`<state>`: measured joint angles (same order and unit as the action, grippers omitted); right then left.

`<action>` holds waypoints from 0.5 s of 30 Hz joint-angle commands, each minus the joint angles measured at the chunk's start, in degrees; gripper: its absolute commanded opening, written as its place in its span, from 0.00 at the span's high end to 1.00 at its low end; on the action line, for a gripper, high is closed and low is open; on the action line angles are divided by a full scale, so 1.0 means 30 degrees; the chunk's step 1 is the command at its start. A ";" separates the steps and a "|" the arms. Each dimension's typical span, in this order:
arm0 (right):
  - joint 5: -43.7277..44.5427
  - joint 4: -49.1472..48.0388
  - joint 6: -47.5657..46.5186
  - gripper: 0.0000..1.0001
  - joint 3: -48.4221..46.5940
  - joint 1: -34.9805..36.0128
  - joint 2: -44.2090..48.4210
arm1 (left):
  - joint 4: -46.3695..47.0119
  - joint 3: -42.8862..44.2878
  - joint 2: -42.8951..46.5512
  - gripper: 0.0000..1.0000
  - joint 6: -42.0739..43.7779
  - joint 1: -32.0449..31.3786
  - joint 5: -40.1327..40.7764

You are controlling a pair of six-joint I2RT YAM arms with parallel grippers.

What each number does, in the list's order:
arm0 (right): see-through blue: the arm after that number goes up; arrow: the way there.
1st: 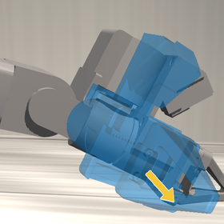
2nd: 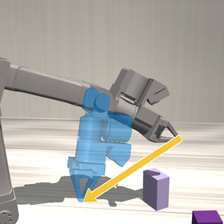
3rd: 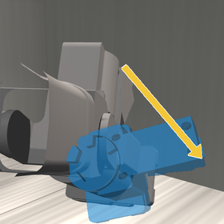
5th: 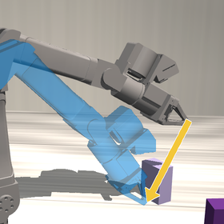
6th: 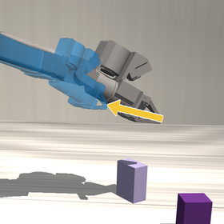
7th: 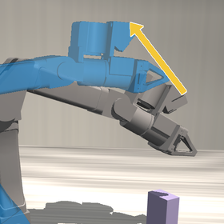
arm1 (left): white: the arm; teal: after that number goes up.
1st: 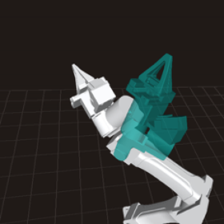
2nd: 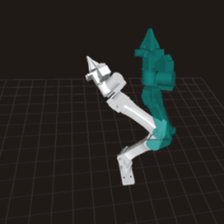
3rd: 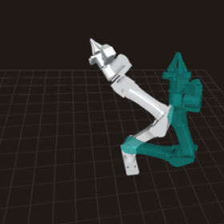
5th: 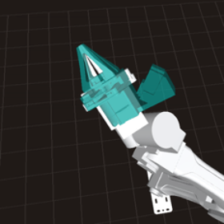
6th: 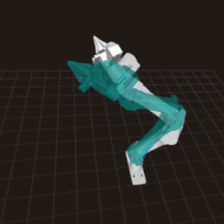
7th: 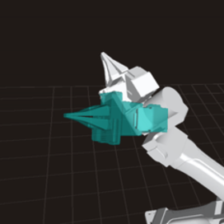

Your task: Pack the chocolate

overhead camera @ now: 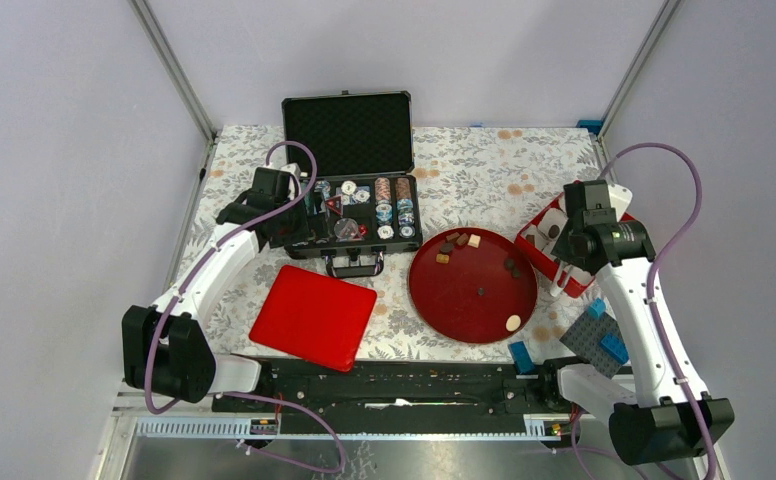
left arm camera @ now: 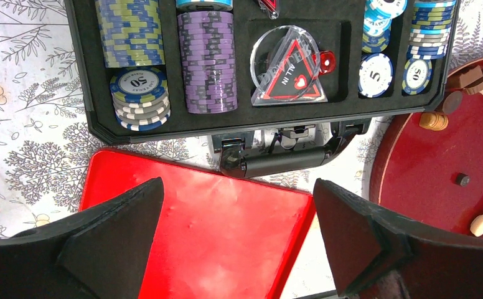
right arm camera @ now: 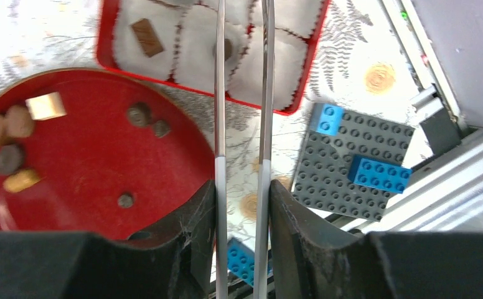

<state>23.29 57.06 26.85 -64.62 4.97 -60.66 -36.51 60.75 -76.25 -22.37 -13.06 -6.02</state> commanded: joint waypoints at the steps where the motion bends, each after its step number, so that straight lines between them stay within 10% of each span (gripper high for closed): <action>1: 0.0047 -0.1456 -0.1800 0.82 0.0755 -0.1813 -0.0726 | 0.0340 0.0702 -0.0008 0.01 0.0336 -0.0071 0.0080; 15: -0.0912 -0.2518 -0.2595 0.82 0.2029 -0.3708 -0.1844 | 0.0132 0.1247 -0.1097 0.01 0.0455 -0.0071 0.0395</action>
<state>21.02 50.98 20.10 -58.28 -5.76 -66.87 -36.91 61.82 -79.40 -21.98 -13.06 -5.56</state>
